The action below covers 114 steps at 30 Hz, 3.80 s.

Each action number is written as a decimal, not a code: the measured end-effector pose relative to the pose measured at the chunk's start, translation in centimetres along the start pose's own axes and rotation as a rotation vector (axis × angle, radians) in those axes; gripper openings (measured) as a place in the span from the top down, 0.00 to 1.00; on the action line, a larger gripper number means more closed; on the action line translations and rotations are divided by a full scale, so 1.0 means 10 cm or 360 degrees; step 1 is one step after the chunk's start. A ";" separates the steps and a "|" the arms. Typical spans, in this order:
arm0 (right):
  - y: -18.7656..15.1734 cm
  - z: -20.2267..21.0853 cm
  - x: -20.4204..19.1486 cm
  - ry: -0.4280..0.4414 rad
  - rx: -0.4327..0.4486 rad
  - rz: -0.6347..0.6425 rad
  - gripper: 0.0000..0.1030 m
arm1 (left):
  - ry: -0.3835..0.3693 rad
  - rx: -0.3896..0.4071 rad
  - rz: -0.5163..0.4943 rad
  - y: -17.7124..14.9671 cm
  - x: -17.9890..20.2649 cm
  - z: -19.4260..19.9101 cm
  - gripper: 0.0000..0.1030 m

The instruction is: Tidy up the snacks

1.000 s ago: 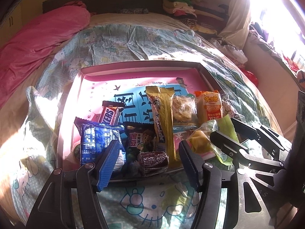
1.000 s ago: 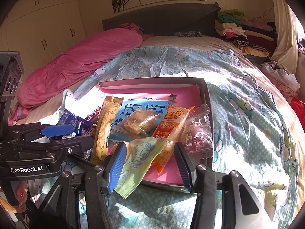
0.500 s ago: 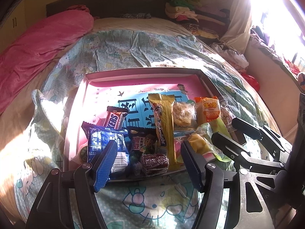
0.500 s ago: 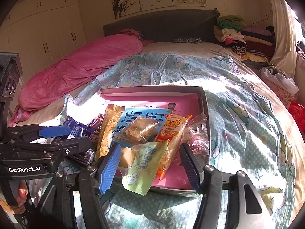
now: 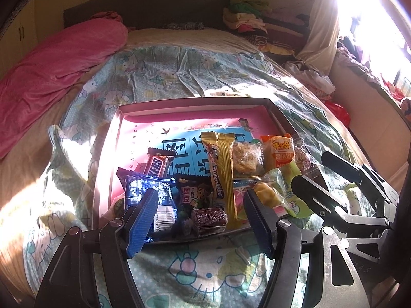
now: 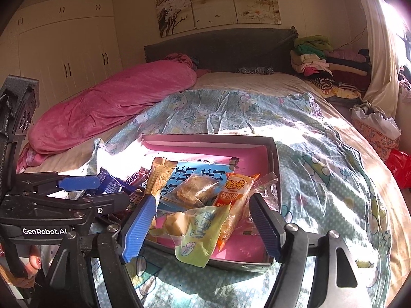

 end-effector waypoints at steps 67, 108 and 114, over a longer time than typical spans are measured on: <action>-0.58 0.61 -0.30 -0.0145 -0.0206 -0.0208 0.07 | 0.0094 -0.0122 0.0077 -0.91 -0.25 0.53 0.31; -0.57 0.54 -0.21 -0.0210 -0.0210 -0.0263 0.06 | 0.0095 -0.0111 0.0101 -0.93 -0.43 0.47 0.32; -0.55 0.52 0.07 -0.0285 -0.0164 -0.0364 0.06 | 0.0138 -0.0011 0.0237 -0.73 -0.92 0.42 0.32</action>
Point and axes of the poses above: each gripper's, at about its wrist camera, not at the fingertips, and z roughly against the way its jaws point, x to its right, y to its top, the point moved 1 cm from there along -z, roughly the way its jaws point
